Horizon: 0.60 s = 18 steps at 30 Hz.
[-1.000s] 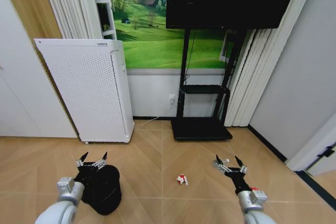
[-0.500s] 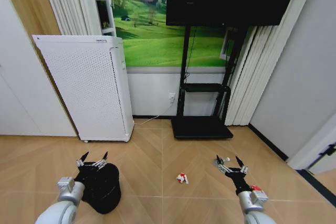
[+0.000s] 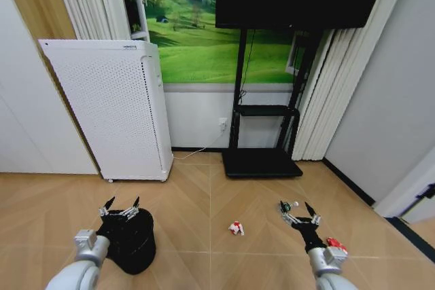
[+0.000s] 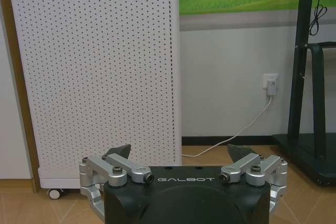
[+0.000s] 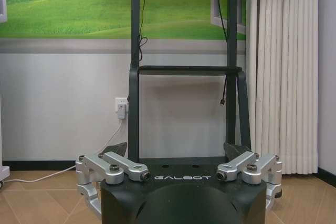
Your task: Pick up the trash bin and place the garbage on the floor into it.
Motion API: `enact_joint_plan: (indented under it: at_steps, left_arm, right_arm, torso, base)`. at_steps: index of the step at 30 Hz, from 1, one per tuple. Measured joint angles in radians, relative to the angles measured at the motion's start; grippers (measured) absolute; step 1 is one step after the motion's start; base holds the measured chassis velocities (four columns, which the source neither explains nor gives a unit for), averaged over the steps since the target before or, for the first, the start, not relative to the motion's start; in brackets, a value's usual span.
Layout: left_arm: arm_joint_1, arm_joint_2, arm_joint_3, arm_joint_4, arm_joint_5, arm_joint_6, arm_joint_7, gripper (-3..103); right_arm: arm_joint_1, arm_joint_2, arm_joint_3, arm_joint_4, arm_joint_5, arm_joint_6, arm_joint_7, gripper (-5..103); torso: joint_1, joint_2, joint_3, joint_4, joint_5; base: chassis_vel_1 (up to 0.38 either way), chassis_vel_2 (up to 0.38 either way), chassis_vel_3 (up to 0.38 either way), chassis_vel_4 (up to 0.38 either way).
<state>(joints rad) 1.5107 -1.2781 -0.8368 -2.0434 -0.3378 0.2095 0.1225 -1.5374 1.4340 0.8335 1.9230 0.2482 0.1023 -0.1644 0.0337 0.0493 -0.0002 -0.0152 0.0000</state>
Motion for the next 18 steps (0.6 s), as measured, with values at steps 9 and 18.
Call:
enact_joint_plan:
  at_steps: [9, 18]
  left_arm:
    - [0.001, 0.006, -0.001, -0.004, -0.001, 0.005, 0.0, 100]
    - [0.042, -0.002, -0.008, -0.082, -0.006, 0.121, -0.167, 100]
  right_arm:
    - [0.008, -0.002, -0.008, -0.006, 0.0, 0.0, 0.0, 100]
    - [0.013, -0.005, -0.005, -0.013, 0.0, -0.001, 0.0, 100]
  torso:
    - [0.0, 0.002, 0.0, 0.0, 0.0]
    - [0.0, 0.005, 0.0, -0.0001, -0.0001]
  base:
    - [0.0, 0.0, 0.0, 0.0]
    - [0.0, 0.0, 0.0, 0.0]
